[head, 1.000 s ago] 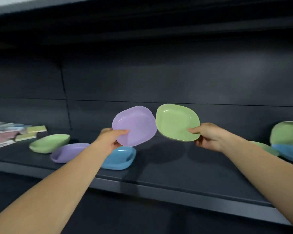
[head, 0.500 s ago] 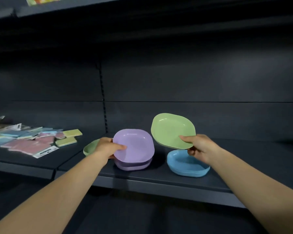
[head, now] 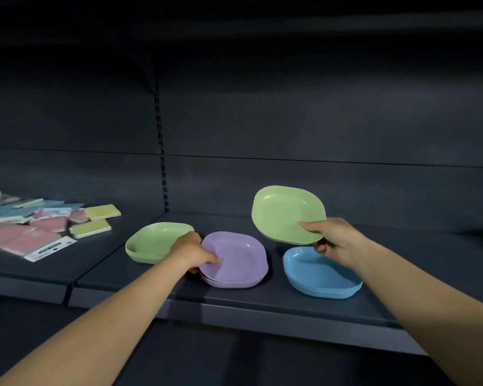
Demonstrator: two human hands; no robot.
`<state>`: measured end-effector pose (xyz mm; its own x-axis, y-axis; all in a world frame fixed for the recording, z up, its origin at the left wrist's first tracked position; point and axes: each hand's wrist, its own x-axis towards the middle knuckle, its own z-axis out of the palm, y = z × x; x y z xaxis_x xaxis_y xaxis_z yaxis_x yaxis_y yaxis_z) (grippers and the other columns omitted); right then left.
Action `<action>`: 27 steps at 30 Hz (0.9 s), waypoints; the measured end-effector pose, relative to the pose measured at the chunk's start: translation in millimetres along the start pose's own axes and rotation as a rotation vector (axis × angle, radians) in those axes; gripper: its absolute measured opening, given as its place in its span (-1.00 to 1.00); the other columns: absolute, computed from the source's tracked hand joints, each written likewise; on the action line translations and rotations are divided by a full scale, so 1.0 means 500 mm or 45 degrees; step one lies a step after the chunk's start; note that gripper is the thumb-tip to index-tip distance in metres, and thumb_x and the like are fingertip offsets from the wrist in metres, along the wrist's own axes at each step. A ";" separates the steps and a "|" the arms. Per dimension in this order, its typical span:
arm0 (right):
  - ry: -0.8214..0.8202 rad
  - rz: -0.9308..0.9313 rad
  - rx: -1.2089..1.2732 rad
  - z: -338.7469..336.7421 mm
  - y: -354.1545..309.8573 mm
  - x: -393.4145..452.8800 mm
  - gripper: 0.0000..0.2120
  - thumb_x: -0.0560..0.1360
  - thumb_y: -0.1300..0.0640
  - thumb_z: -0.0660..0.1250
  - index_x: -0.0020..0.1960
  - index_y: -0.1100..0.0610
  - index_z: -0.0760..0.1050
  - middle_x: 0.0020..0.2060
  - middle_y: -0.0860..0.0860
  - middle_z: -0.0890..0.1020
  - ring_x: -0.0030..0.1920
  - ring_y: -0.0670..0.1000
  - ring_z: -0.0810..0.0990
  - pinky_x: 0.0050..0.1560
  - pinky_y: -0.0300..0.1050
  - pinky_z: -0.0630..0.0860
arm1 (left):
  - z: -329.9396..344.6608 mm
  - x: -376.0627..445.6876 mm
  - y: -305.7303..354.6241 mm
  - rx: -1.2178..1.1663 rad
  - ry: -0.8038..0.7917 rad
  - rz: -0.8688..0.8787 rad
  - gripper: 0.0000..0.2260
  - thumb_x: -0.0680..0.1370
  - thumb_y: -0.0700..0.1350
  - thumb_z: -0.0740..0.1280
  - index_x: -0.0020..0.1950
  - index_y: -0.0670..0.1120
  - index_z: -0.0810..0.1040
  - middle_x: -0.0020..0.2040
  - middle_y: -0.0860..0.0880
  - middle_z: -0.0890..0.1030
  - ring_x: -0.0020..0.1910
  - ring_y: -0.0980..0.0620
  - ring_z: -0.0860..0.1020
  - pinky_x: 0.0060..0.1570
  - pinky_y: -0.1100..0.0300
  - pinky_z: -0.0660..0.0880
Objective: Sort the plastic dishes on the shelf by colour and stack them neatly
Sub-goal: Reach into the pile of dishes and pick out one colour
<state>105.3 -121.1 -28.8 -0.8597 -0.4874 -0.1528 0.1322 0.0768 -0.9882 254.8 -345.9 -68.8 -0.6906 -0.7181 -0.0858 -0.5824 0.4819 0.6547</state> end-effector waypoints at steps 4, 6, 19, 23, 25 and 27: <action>0.015 0.010 -0.003 -0.019 -0.005 0.031 -0.89 0.47 0.30 0.39 -0.07 0.21 0.47 -0.30 0.08 0.49 -0.45 -0.05 0.26 -0.66 -0.32 0.17 | 0.024 0.011 0.022 0.000 -0.059 -0.011 -0.70 0.37 -0.04 0.50 -0.19 -0.15 0.42 -0.25 -0.05 0.50 -0.27 -0.01 0.50 -0.46 0.25 0.45; 0.023 0.008 -0.003 -0.030 -0.012 0.047 -0.89 0.47 0.31 0.39 -0.07 0.22 0.47 -0.29 0.09 0.49 -0.45 -0.05 0.27 -0.66 -0.32 0.18 | 0.027 0.011 0.033 0.013 -0.044 -0.006 -0.67 0.36 -0.05 0.52 -0.24 -0.13 0.37 -0.29 -0.04 0.46 -0.34 0.01 0.47 -0.48 0.25 0.42; -0.003 -0.272 -0.371 0.020 -0.020 0.053 -0.83 0.49 0.23 0.36 0.08 0.16 0.54 -0.17 0.06 0.61 -0.24 0.03 0.48 -0.33 -0.18 0.39 | -0.049 0.015 0.048 -0.542 -0.056 0.057 -0.73 0.47 0.02 0.43 -0.01 -0.15 0.54 -0.18 -0.07 0.56 -0.31 0.05 0.49 -0.33 0.27 0.45; -0.040 -0.346 -0.420 0.096 -0.027 0.039 -0.85 0.49 0.23 0.35 0.06 0.13 0.52 -0.06 0.09 0.62 -0.13 0.05 0.50 -0.24 -0.15 0.35 | -0.086 0.021 0.053 -0.581 -0.137 0.128 -0.74 0.49 0.03 0.40 0.01 -0.13 0.55 -0.16 -0.06 0.59 -0.27 0.05 0.53 -0.27 0.27 0.49; -0.064 -0.357 -0.425 0.147 -0.029 0.036 -0.82 0.49 0.23 0.35 0.09 0.16 0.53 -0.04 0.10 0.63 -0.14 0.06 0.51 -0.26 -0.15 0.36 | -0.109 0.028 0.047 -0.577 -0.152 0.162 -0.76 0.50 0.01 0.40 0.01 -0.15 0.56 -0.17 -0.05 0.62 -0.25 0.05 0.55 -0.22 0.24 0.51; -0.105 -0.355 -0.430 0.202 -0.028 0.034 -0.81 0.49 0.20 0.35 0.10 0.15 0.54 -0.02 0.10 0.65 -0.12 0.07 0.55 -0.23 -0.12 0.41 | -0.135 0.041 0.033 -0.608 -0.129 0.189 -0.82 0.50 -0.07 0.40 -0.02 -0.16 0.55 -0.17 -0.06 0.64 -0.25 0.04 0.59 -0.18 0.20 0.54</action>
<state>138.4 -218.2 -17.9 -0.7957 -0.5963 0.1063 -0.2794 0.2056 -0.9379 260.1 -386.5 -9.2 -0.8030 -0.5955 -0.0230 -0.2304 0.2746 0.9335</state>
